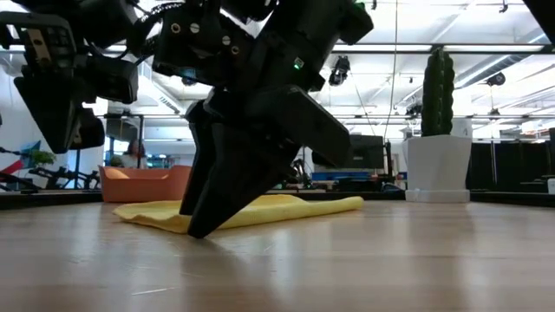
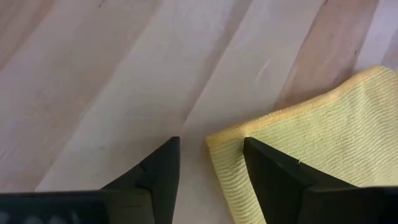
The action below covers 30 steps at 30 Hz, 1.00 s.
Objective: Roll microfiber towels into tight, uniform cylinder then place into a basket
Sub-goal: Roll the yellow towel
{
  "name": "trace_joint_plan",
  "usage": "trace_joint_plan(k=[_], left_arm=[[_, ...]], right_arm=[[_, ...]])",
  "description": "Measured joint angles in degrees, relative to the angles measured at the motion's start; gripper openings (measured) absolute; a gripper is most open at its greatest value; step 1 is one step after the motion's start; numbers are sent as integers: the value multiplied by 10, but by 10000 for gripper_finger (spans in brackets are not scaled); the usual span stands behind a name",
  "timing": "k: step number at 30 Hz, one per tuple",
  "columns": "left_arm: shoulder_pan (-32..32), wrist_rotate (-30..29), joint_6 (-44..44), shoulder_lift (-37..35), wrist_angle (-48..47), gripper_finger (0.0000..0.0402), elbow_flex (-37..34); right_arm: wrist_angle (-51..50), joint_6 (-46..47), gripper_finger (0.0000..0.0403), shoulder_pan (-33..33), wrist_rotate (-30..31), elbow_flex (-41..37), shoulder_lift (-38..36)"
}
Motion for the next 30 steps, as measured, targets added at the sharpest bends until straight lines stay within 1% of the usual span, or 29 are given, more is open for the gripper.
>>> trace_joint_plan(k=[4, 8, 13, 19, 23, 26, 30], left_arm=[[0, 0, -1, -8, 0, 1, 0], [0, 0, -2, -12, 0, 1, 0], [0, 0, -2, -9, 0, 1, 0], [-1, 1, -1, -11, 12, 1, 0], [-2, 10, 13, -18, 32, 2, 0], [-2, 16, 18, -25, 53, 2, 0], [-4, 37, 18, -38, 117, 2, 1]], right_arm=[[3, 17, 161, -7, -31, -6, 0], [7, 27, 136, -10, -55, -15, -1], [8, 44, 86, -11, -70, -18, -1], [-18, 124, 19, -15, -73, -1, -1], [-49, 187, 10, -15, -68, 18, -12], [-47, 220, 9, -14, -55, 21, -42], [-54, 258, 9, -12, -42, 21, -76]])
